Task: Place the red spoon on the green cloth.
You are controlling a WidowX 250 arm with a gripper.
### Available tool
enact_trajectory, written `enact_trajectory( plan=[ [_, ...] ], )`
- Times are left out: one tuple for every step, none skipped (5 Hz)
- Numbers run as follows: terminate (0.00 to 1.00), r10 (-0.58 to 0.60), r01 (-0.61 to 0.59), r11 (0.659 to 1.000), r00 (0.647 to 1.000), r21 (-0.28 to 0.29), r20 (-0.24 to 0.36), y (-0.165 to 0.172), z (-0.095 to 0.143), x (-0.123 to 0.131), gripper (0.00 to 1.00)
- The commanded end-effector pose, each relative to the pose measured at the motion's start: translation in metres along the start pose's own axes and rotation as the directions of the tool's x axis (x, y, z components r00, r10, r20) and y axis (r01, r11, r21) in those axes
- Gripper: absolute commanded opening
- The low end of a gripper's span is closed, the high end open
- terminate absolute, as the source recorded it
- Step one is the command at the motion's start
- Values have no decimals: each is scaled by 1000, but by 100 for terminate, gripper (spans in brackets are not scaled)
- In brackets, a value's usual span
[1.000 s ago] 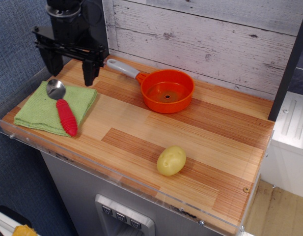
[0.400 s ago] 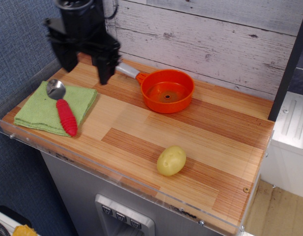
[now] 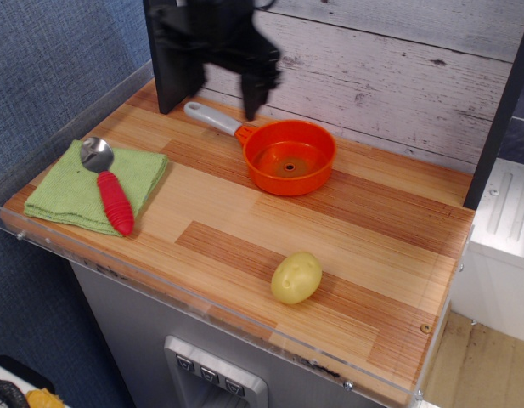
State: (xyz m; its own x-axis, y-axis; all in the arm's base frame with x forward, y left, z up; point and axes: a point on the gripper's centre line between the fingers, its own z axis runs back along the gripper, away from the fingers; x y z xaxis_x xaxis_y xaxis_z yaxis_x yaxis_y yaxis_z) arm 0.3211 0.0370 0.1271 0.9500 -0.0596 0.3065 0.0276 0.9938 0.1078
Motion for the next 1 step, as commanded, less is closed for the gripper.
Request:
enact_trajectory(
  plan=[
    [100, 16, -12, 999, 997, -49, 81, -28, 17, 16, 100]
  ],
)
